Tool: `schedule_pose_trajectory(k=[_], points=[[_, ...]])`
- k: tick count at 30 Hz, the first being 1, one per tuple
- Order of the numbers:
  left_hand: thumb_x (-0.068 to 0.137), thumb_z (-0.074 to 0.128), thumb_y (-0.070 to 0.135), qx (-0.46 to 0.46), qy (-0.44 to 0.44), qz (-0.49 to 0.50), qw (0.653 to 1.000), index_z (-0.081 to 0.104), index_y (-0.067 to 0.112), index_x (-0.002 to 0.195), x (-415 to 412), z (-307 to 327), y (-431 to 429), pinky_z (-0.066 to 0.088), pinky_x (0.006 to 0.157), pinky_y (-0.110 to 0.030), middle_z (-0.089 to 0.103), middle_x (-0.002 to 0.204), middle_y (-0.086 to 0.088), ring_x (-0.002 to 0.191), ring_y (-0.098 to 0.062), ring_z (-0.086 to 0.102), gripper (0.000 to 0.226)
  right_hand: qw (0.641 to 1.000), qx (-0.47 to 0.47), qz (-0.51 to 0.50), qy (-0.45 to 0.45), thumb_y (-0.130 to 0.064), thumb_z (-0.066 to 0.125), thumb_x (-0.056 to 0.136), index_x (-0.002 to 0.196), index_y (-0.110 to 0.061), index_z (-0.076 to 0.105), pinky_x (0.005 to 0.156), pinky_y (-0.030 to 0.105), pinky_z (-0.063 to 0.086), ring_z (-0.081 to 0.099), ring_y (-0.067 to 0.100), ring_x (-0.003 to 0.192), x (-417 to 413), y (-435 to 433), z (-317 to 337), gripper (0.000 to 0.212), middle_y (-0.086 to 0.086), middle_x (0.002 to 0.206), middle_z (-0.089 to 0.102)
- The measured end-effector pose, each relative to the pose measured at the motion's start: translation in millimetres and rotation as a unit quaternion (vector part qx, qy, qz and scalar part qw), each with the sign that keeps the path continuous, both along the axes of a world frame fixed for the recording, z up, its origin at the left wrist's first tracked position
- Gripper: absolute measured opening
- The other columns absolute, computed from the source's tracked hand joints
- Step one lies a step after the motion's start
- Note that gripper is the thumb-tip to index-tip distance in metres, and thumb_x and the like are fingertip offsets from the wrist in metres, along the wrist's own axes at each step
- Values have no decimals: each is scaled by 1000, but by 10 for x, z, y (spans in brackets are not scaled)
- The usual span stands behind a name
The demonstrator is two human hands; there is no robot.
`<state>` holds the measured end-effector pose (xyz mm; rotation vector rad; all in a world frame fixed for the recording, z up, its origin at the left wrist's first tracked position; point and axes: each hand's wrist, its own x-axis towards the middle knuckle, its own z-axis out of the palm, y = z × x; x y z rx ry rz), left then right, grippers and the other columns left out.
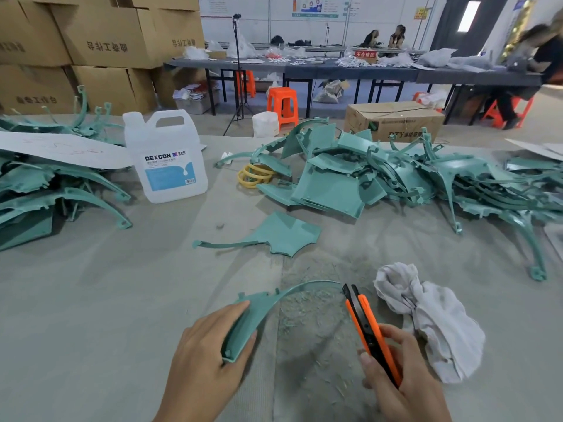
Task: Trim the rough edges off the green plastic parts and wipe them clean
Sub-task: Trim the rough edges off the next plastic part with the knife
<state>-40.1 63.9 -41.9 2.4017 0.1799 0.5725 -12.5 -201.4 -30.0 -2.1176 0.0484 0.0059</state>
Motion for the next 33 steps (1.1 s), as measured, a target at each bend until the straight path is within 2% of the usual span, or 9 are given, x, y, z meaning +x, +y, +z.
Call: schedule_pose_trajectory(k=[3,5,7,10,14,23,28,30,33], points=[[89,54,52,9,5,-24,1000,64,28,133,39,11,-6,42,104,-34,60,134,18,128,-6,51,50,1000,-6,19,1,-25,75,86,107,-54,49,66,31,54,68,7,59,12,39,20,44,-19,84,73],[95,55,45,22,10,-47,999,52,33,144,65,4,-18,22,117,-20,44,149,24,146,-1,30,51,999,-16,36,-10,-44,67,87,108,-65,43,64,21,51,68,4,63,23,89,79,38,-20,82,70],[99,56,42,11,23,-69,997,47,38,146,81,-9,-37,15,119,-16,35,150,31,146,8,21,48,998,-22,55,-10,-61,52,87,112,-66,44,66,23,53,67,5,67,49,131,118,27,-18,82,69],[94,57,38,-28,27,-81,996,55,36,142,77,-30,-71,22,116,-12,41,142,36,136,19,31,48,995,-47,90,-12,-58,45,92,108,-50,49,74,36,55,66,9,68,128,161,128,19,-10,83,69],[91,57,42,-46,22,-73,996,59,37,138,93,-18,-75,28,109,-5,48,137,37,131,18,39,47,983,-116,141,-21,-51,47,98,100,-40,46,69,30,50,61,7,69,218,218,157,11,-18,80,65],[94,61,40,-62,52,-56,995,57,46,136,97,-13,-75,25,102,4,42,126,51,124,31,32,42,968,-165,187,-17,-69,30,92,103,-35,45,68,33,48,60,13,69,190,280,215,40,-3,73,62],[93,62,43,-94,80,-36,992,47,59,124,85,35,-115,30,87,7,40,107,65,107,37,38,38,961,-196,193,-35,-74,23,89,102,-37,41,66,32,47,60,15,69,173,280,226,44,-3,73,62],[94,60,44,-94,84,-40,991,45,58,125,73,46,-120,31,85,7,41,107,65,109,34,40,38,959,-219,173,-49,-73,21,89,101,-38,39,59,30,43,59,14,64,206,289,205,42,-5,67,59],[91,53,52,-76,77,-42,993,51,50,133,40,24,-126,36,90,2,51,123,48,123,15,46,41,962,-238,120,-56,-68,26,95,92,-38,36,51,28,34,53,9,55,371,268,141,32,-5,60,54]])
